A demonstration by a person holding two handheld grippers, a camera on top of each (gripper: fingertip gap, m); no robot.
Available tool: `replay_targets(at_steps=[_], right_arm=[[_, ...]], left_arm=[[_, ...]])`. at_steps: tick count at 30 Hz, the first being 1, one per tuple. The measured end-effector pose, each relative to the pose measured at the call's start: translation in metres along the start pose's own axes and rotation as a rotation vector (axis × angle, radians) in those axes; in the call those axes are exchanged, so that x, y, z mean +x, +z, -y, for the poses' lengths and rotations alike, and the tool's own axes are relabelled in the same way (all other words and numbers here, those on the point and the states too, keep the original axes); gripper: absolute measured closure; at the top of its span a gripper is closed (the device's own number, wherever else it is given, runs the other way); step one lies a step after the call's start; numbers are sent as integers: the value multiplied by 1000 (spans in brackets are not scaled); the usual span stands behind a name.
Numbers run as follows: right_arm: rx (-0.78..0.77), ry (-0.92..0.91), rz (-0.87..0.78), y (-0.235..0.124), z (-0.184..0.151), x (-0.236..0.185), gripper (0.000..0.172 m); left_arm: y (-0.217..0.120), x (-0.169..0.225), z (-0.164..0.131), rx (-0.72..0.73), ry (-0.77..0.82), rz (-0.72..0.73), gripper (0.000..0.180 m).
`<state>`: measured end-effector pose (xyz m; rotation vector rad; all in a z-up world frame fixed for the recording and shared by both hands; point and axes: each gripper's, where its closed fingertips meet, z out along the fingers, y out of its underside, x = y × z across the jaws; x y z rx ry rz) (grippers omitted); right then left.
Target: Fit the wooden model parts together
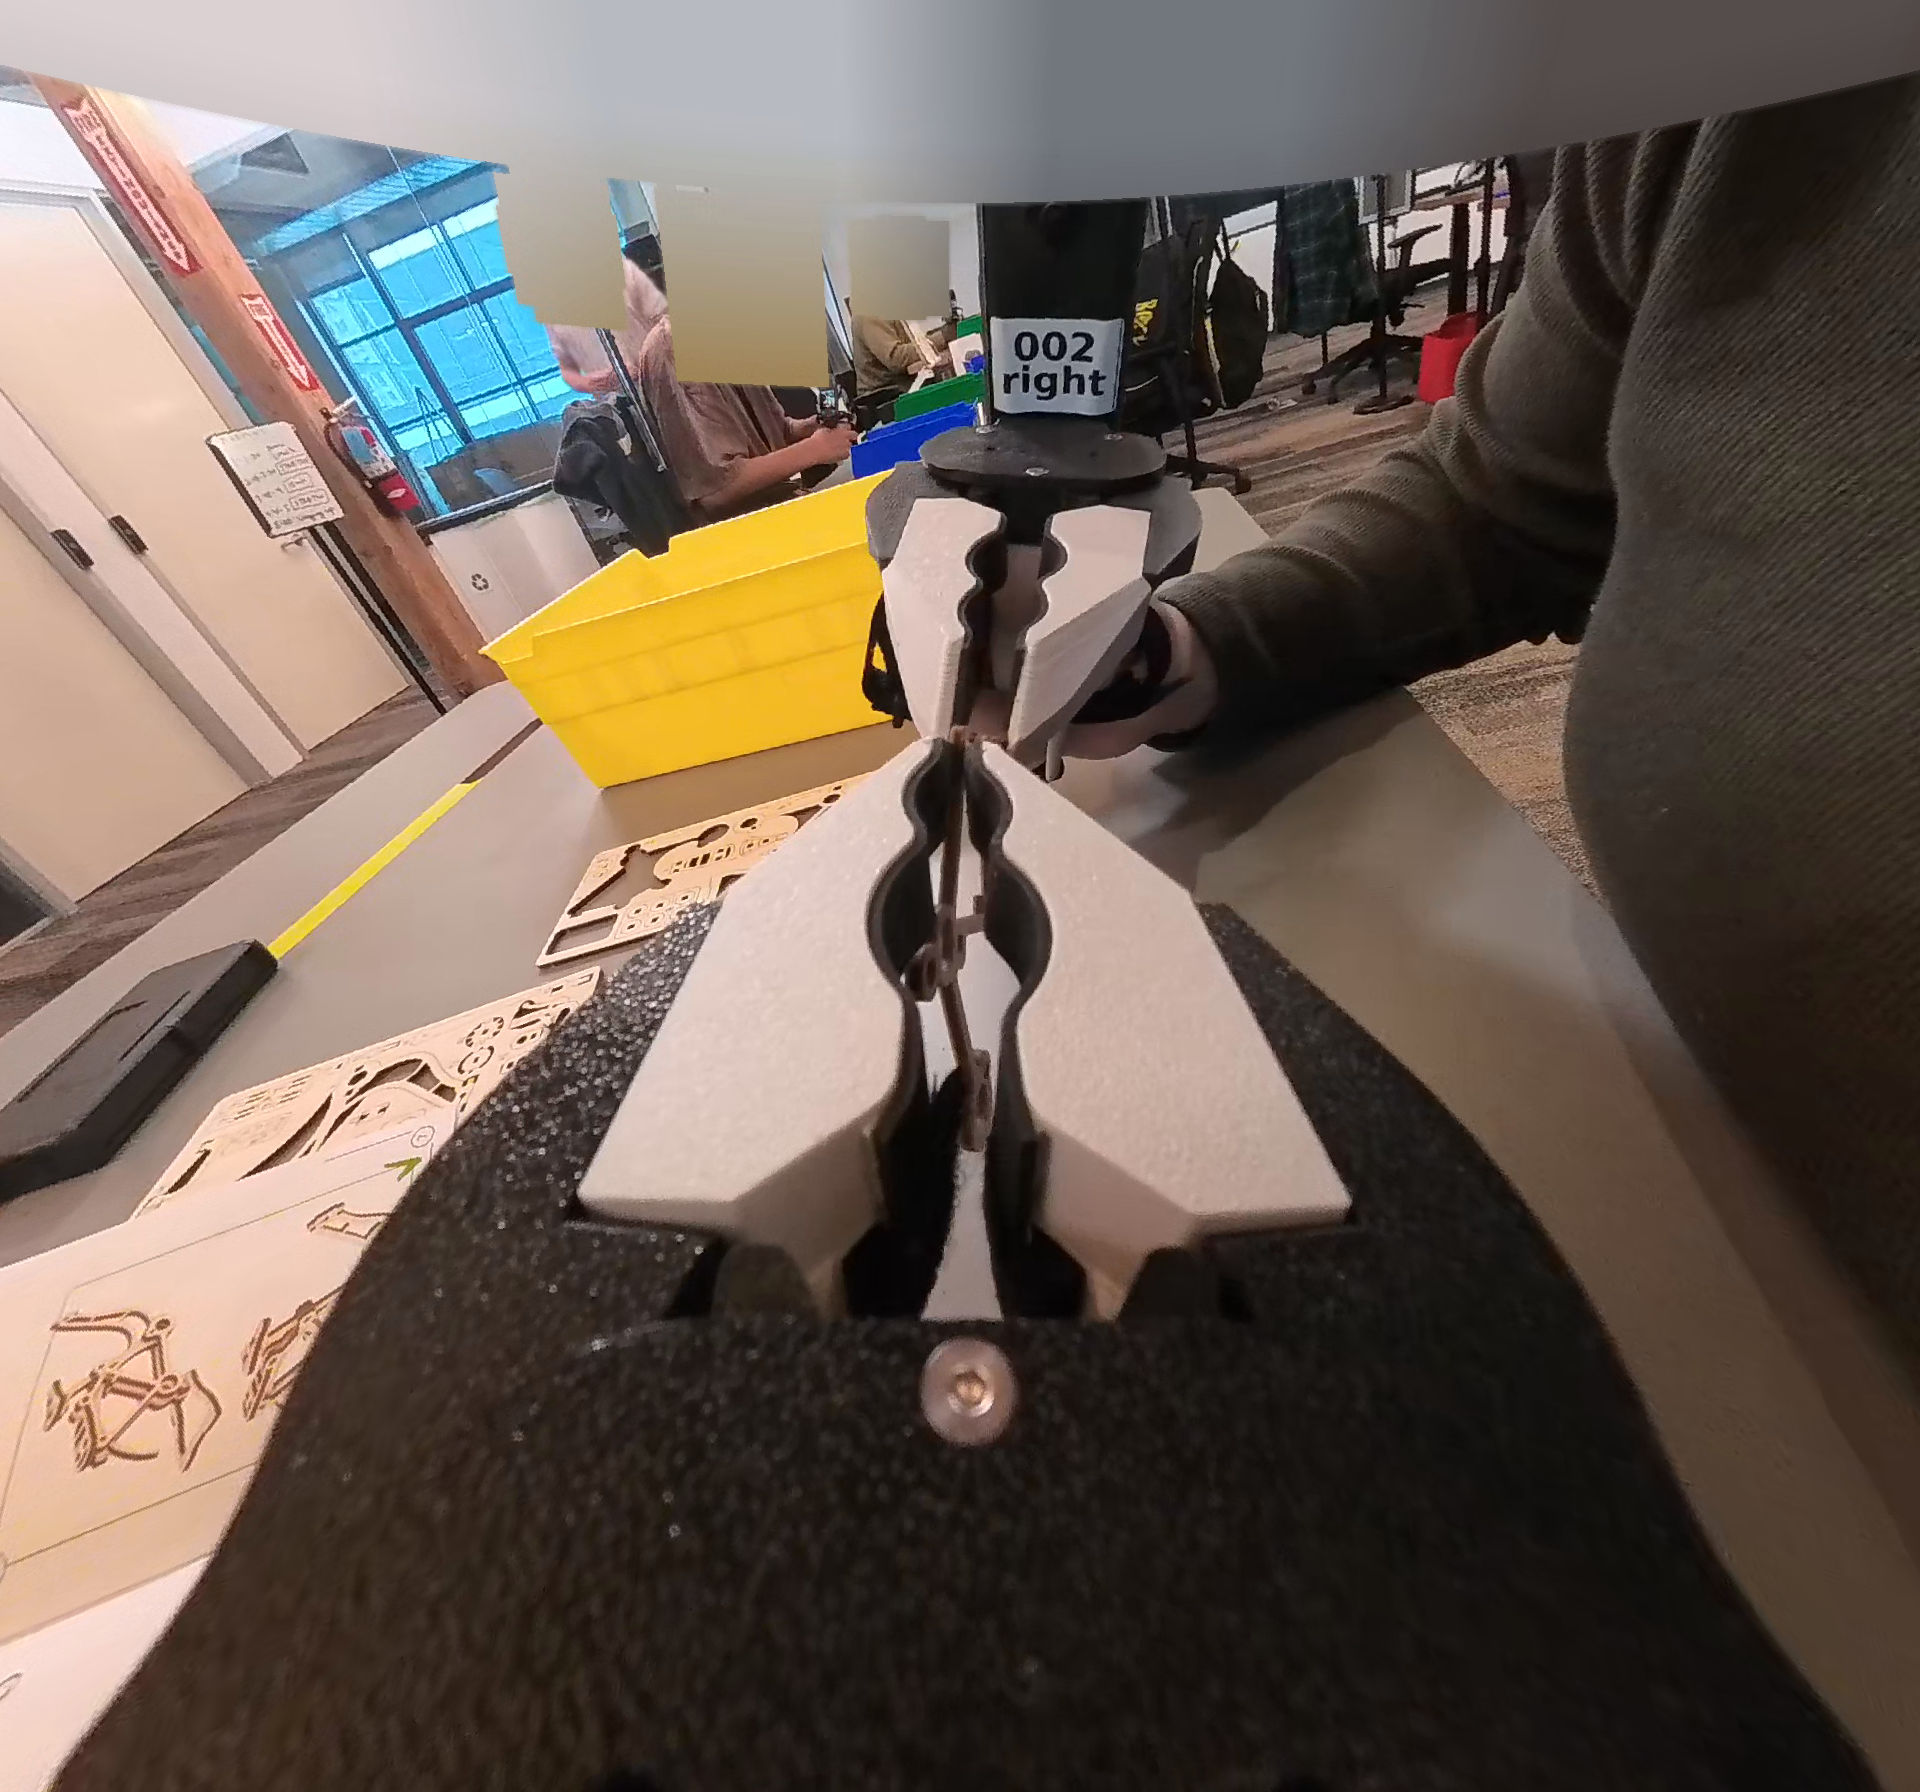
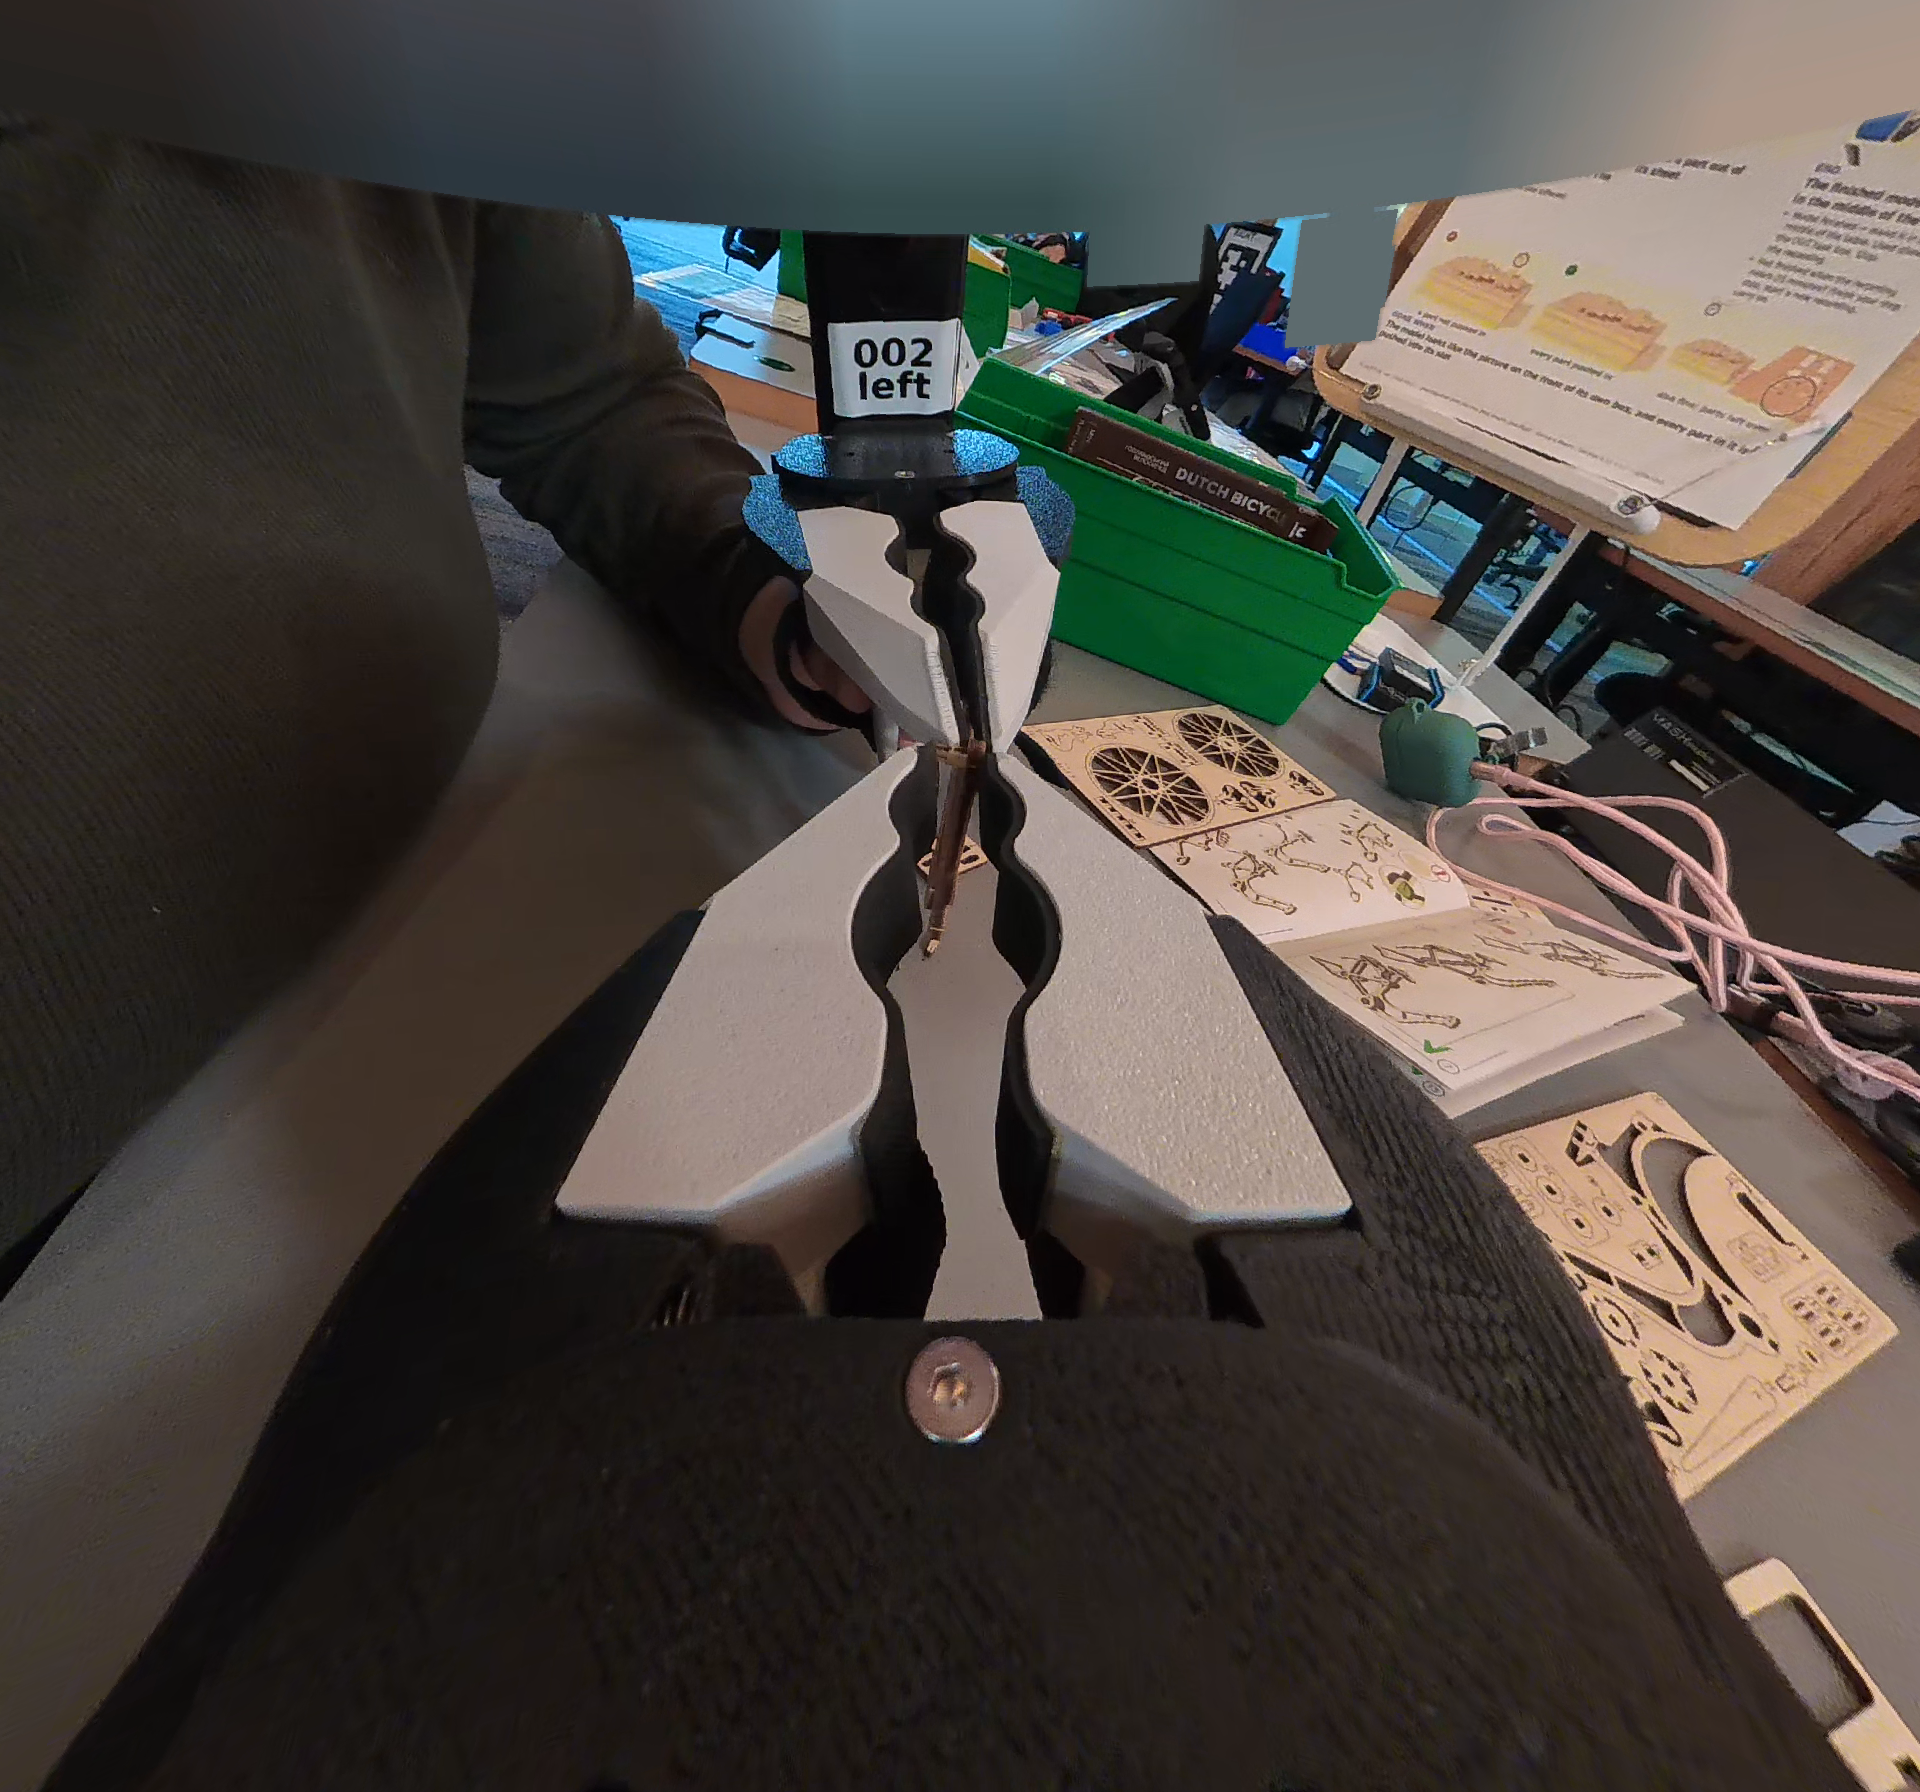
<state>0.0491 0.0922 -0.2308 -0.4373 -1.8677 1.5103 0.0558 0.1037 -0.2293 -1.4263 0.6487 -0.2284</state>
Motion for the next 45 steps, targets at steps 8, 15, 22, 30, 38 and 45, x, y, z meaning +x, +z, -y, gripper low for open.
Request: replay_targets(at_steps=[8,15,22,30,38,45], right_arm=[[2,-71,11,0,4,-6,166],[22,-244,-38,-1,9,-13,164],[8,-269,-58,-1,9,-13,164],[-12,-238,-60,0,13,-13,165],[-9,-265,-56,-1,15,-16,165],[13,-220,-77,-2,13,-9,154]], left_arm=[[-1,7,4,6,118,0,180],[-2,13,9,-20,371,59,180],[-2,14,9,-42,467,95,180],[-4,14,14,-18,461,104,180],[-4,16,15,0,437,87,180],[-1,15,13,-15,386,100,180]])
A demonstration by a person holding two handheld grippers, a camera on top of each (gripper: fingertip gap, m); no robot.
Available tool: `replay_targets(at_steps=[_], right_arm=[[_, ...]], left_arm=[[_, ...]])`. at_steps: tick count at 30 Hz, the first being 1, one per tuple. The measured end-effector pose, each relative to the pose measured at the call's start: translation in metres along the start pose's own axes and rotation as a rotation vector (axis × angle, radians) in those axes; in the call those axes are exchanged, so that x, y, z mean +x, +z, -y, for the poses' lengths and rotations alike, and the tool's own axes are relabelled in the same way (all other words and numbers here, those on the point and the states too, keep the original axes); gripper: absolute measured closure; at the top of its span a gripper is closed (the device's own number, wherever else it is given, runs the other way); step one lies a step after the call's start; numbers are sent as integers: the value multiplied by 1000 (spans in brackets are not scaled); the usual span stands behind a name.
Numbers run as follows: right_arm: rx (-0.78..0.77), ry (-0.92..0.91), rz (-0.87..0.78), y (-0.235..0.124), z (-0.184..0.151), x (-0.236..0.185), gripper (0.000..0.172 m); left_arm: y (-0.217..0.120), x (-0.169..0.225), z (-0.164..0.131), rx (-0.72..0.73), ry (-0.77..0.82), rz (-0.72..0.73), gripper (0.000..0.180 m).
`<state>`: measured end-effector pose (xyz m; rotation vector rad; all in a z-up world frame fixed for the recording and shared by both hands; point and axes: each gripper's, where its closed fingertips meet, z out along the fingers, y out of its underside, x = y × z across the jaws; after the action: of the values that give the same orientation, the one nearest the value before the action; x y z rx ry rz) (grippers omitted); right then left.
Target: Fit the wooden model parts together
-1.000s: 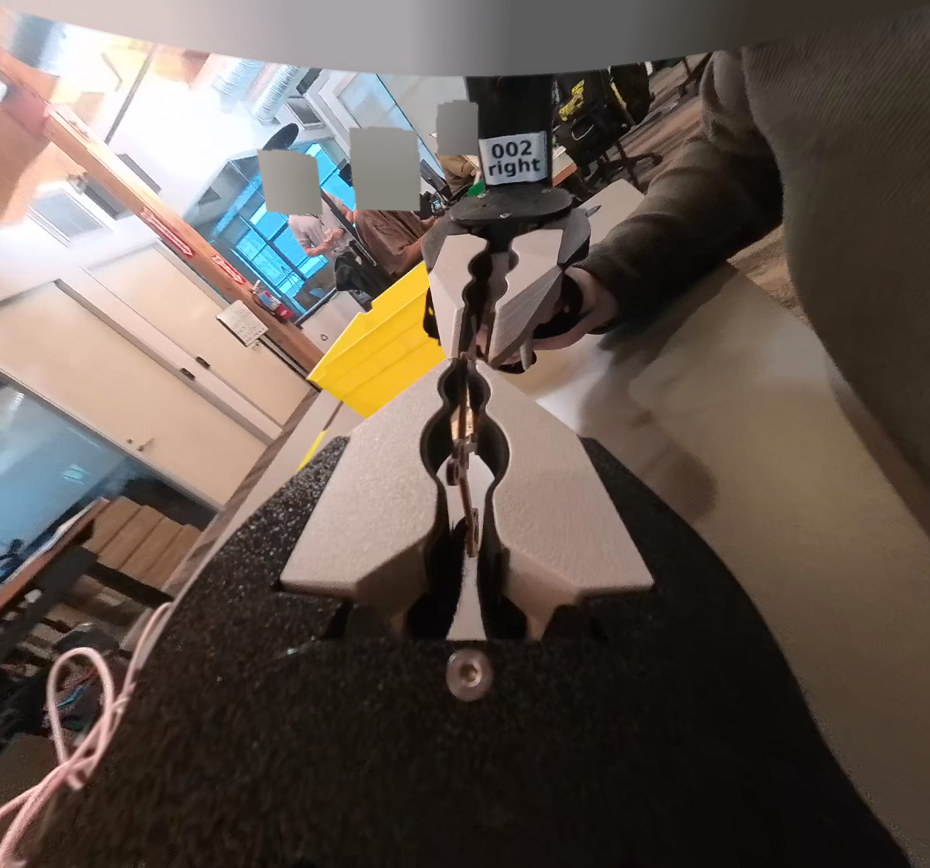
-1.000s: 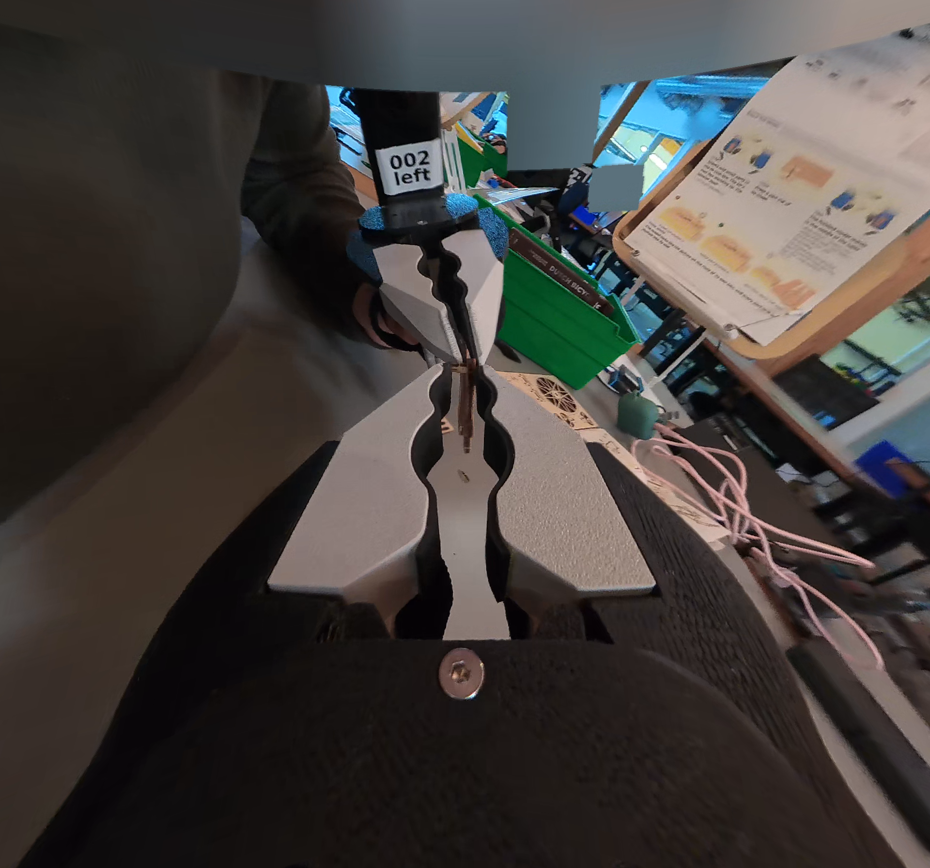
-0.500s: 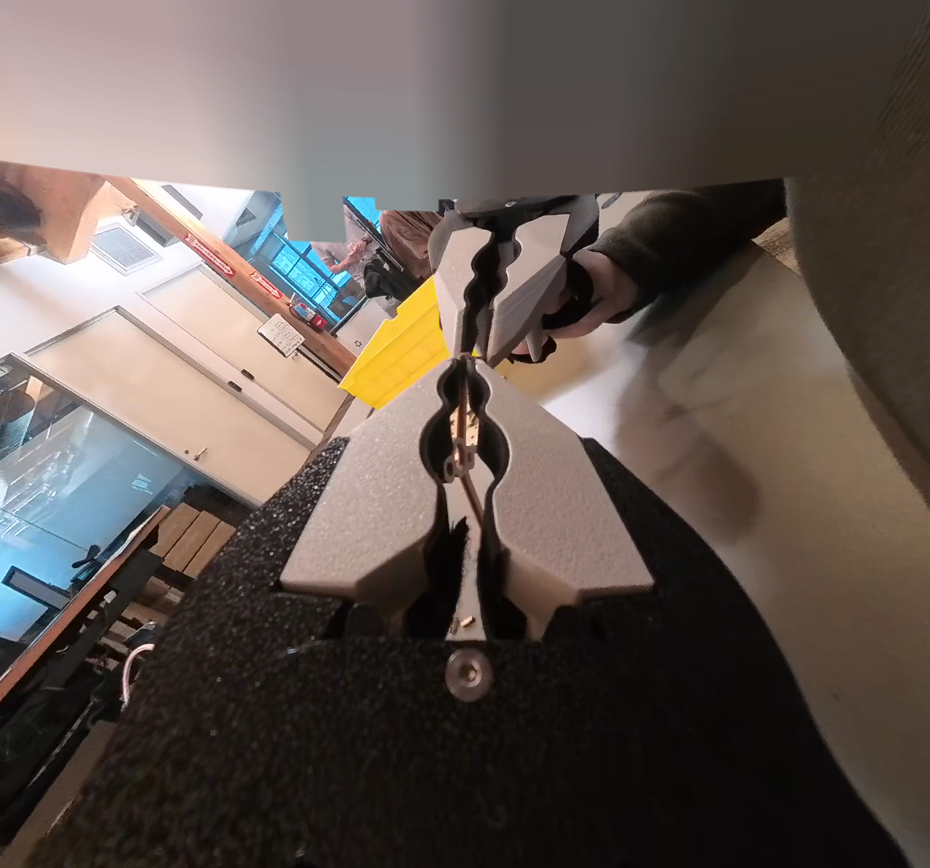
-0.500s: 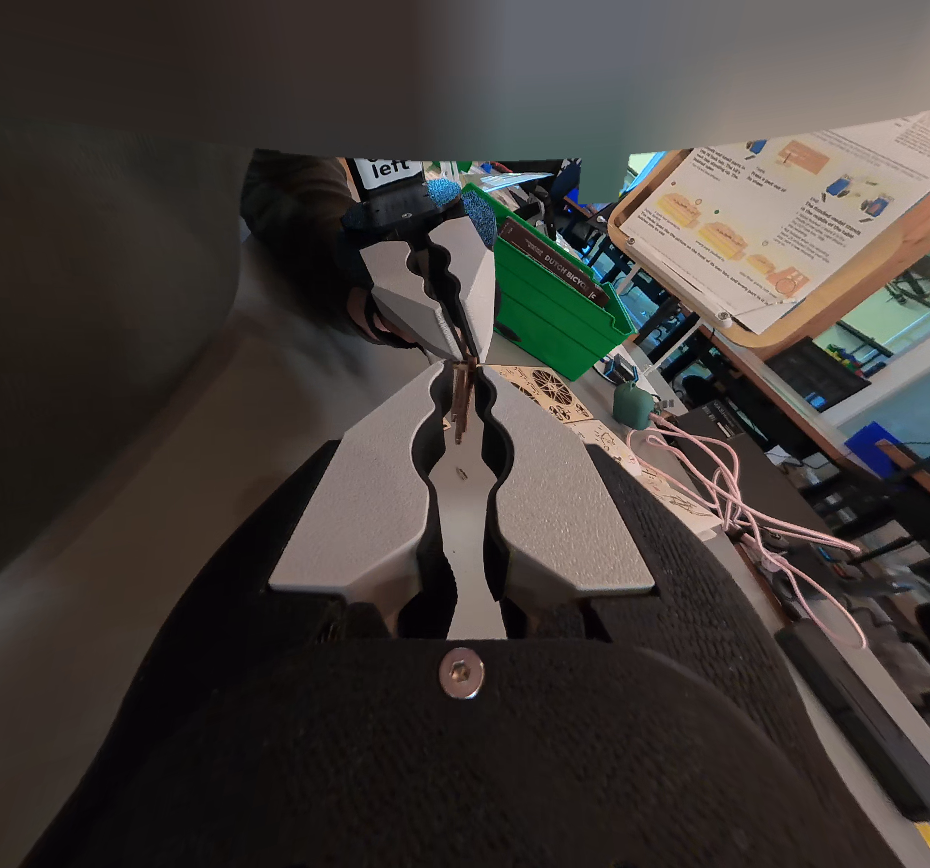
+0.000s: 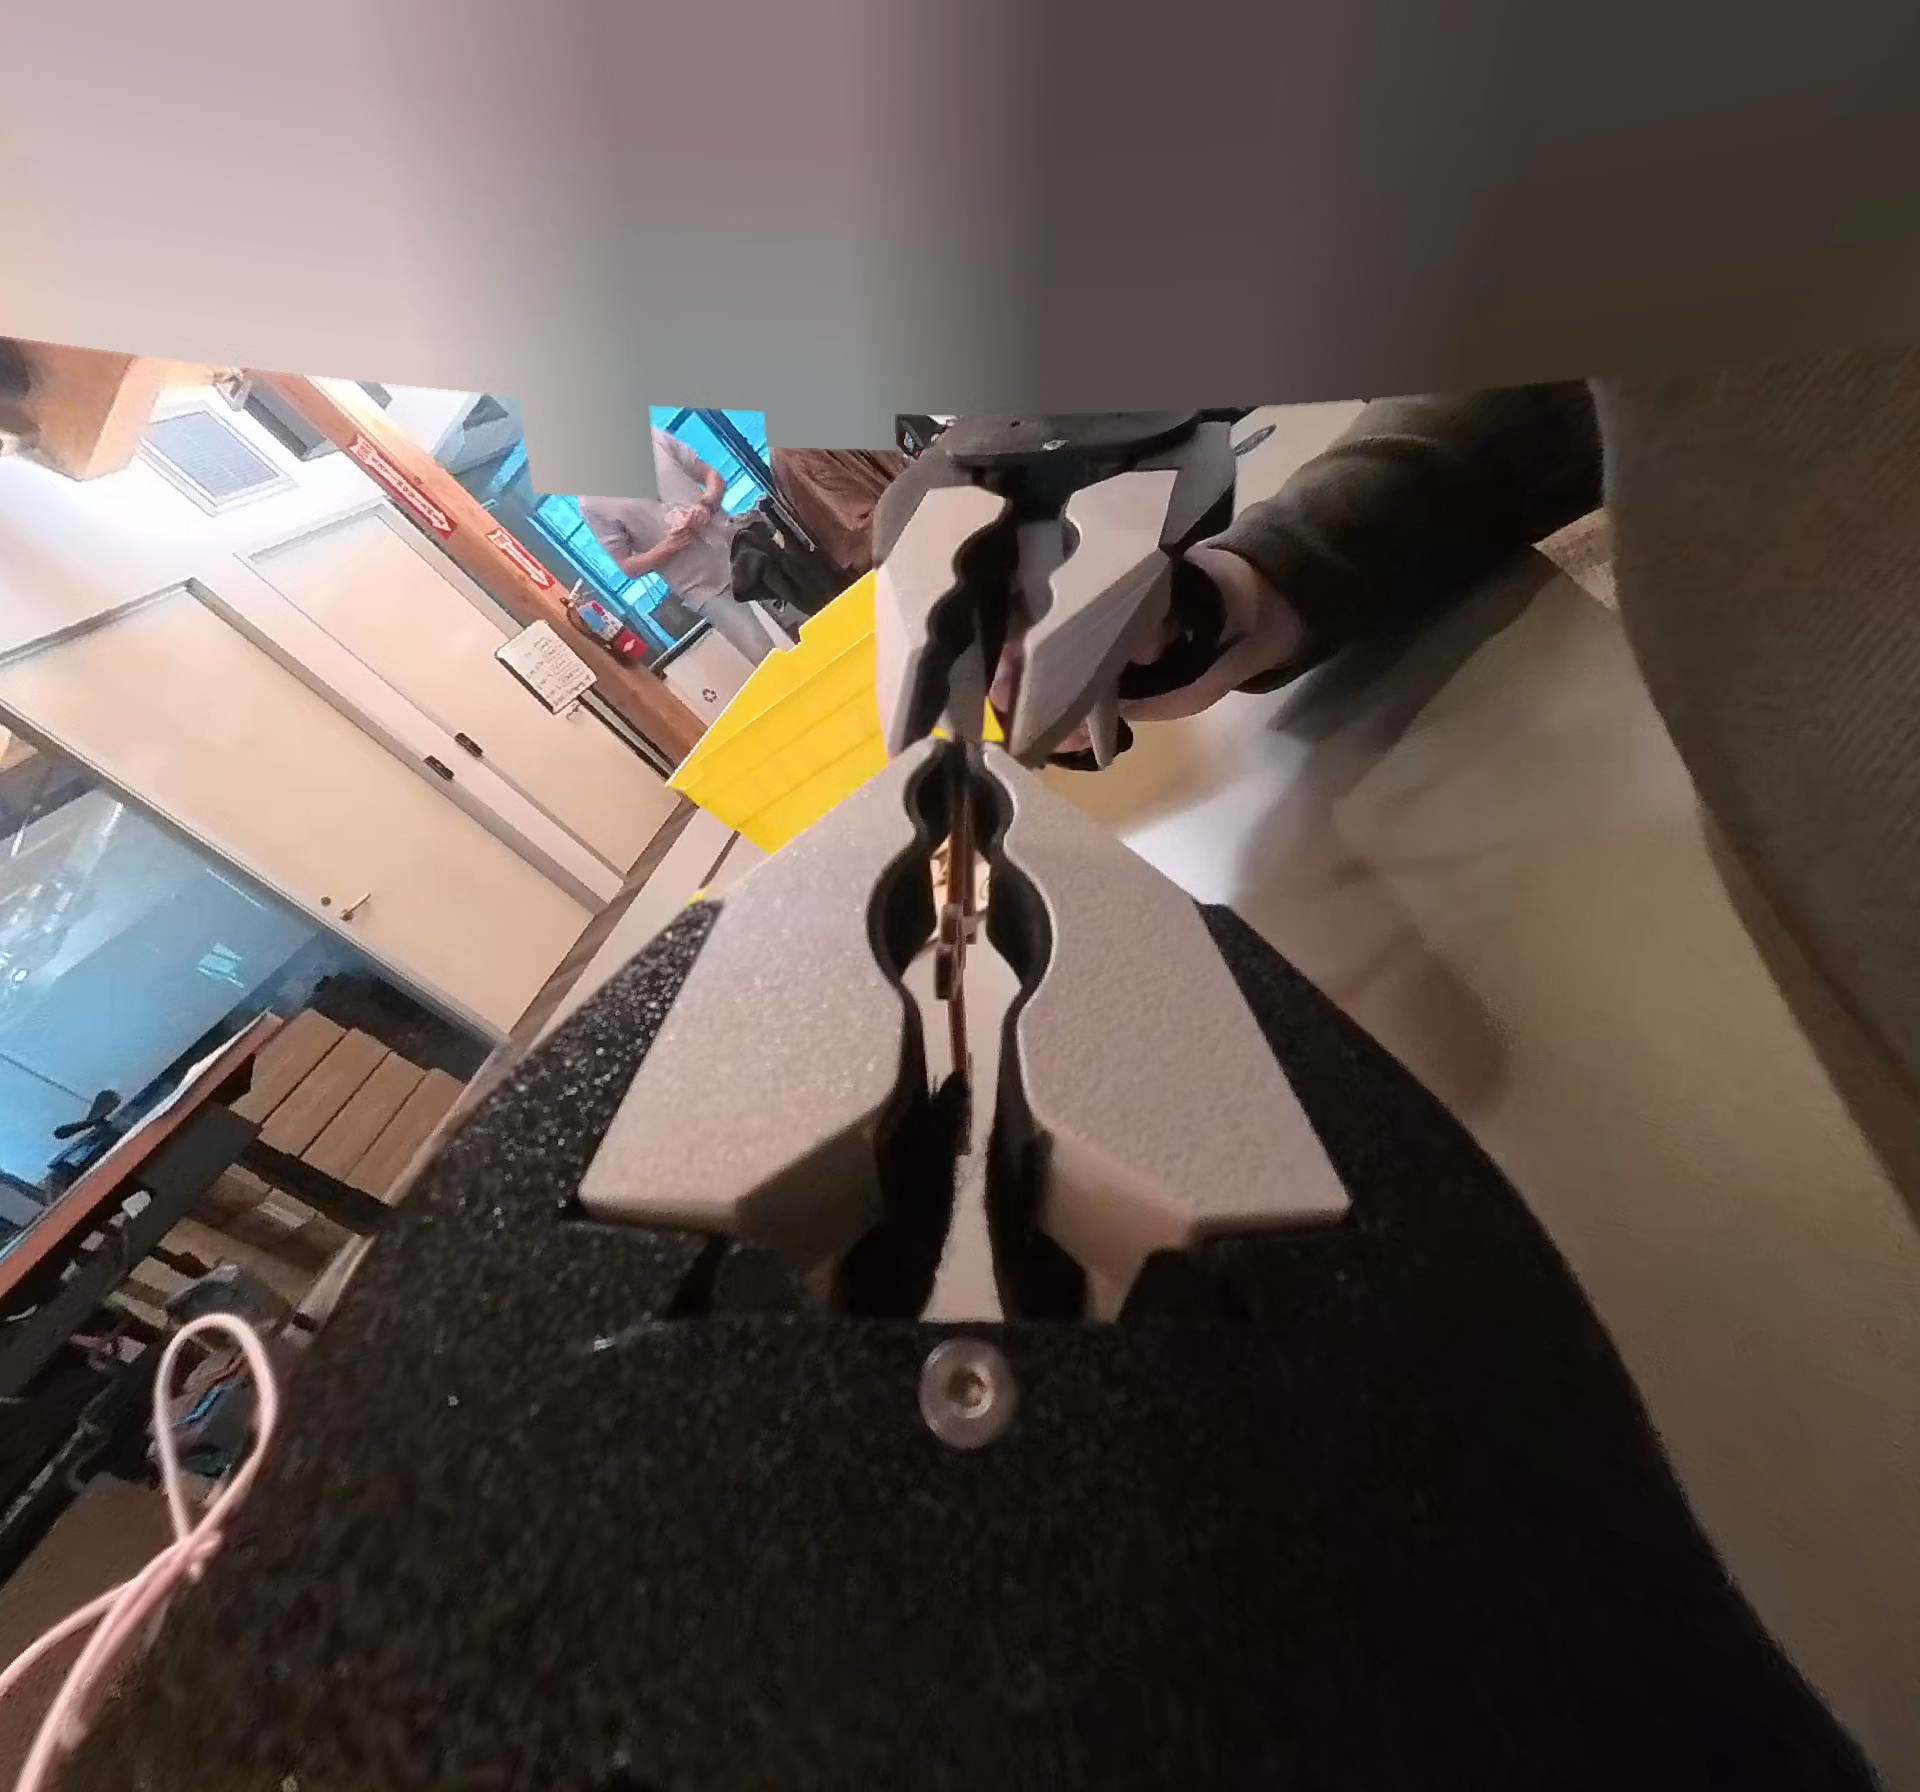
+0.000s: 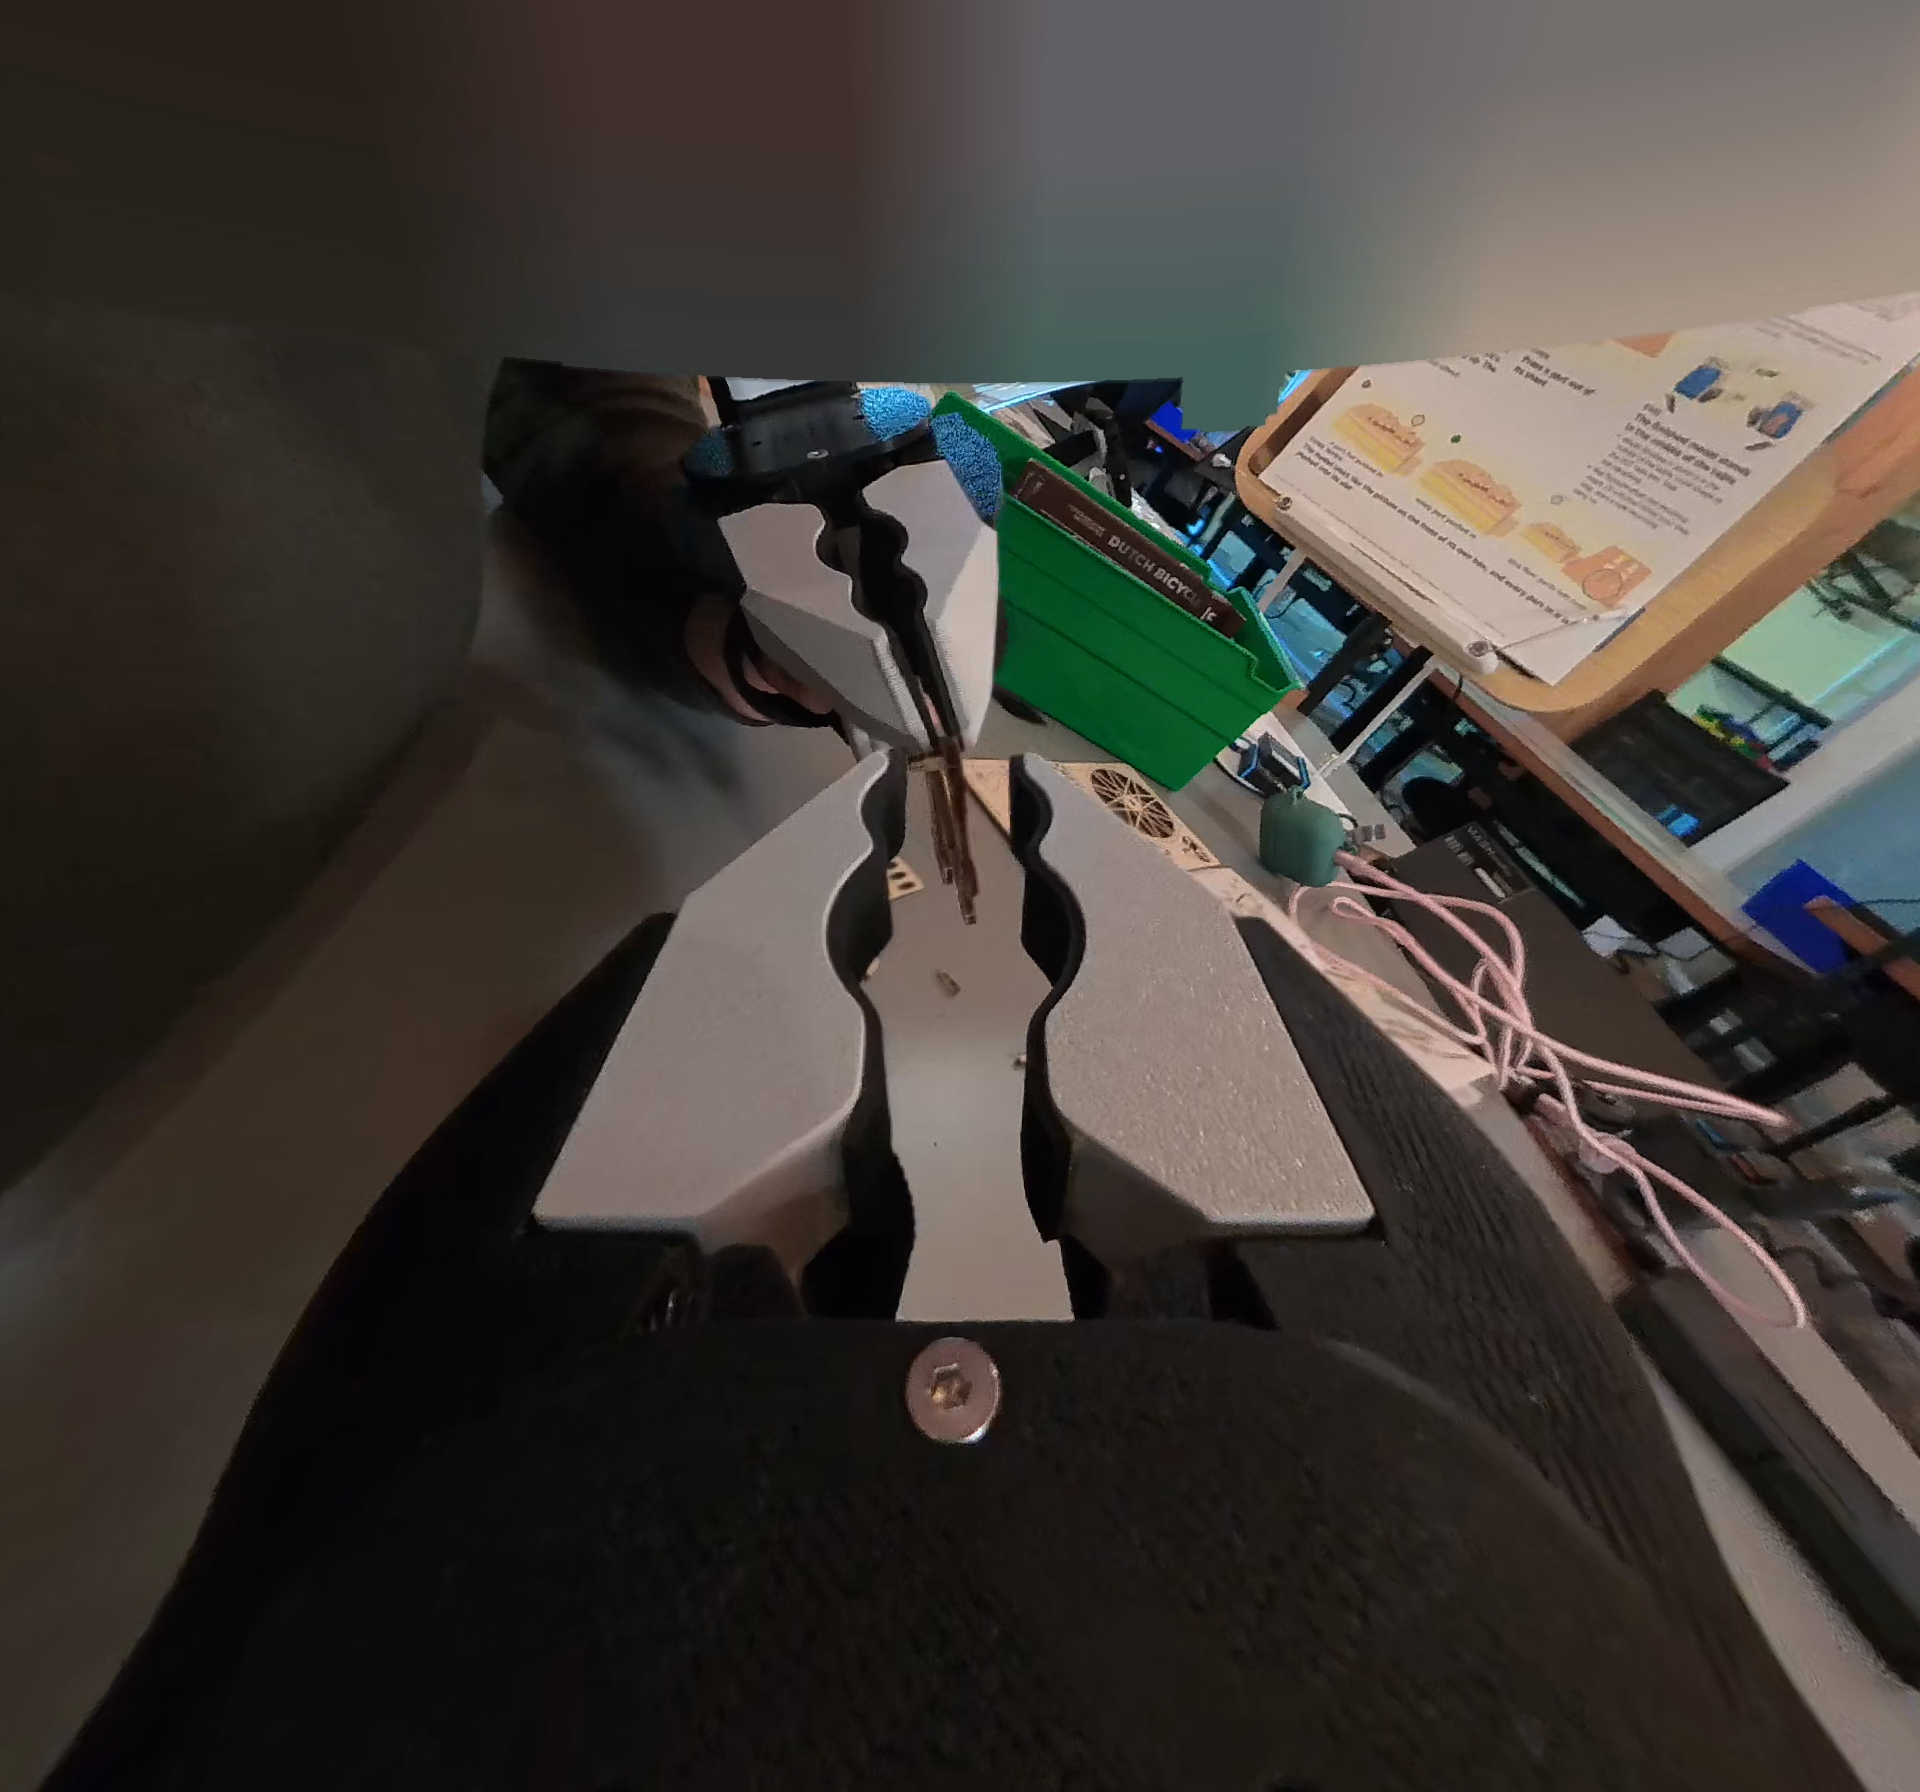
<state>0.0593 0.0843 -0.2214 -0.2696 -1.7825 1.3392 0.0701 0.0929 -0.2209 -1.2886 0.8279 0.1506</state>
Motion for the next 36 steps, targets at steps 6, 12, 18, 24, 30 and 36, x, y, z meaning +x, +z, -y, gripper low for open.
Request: replay_targets(at_steps=[6,12,18,24,30,36], right_arm=[[-4,26,36,3,-2,-6,162],[-8,20,42,3,1,-8,165],[-22,4,45,4,2,-9,166],[-25,-1,50,4,3,-10,167],[-10,30,81,3,3,-12,167],[-1,58,111,2,3,-14,168]], left_arm=[[2,2,3,6,-24,-3,180],[0,3,7,27,-11,-6,180],[-1,3,9,38,-5,-12,180],[-1,4,10,45,-12,-20,180],[-1,5,10,53,-57,-53,180],[0,7,10,64,-160,-96,180]])
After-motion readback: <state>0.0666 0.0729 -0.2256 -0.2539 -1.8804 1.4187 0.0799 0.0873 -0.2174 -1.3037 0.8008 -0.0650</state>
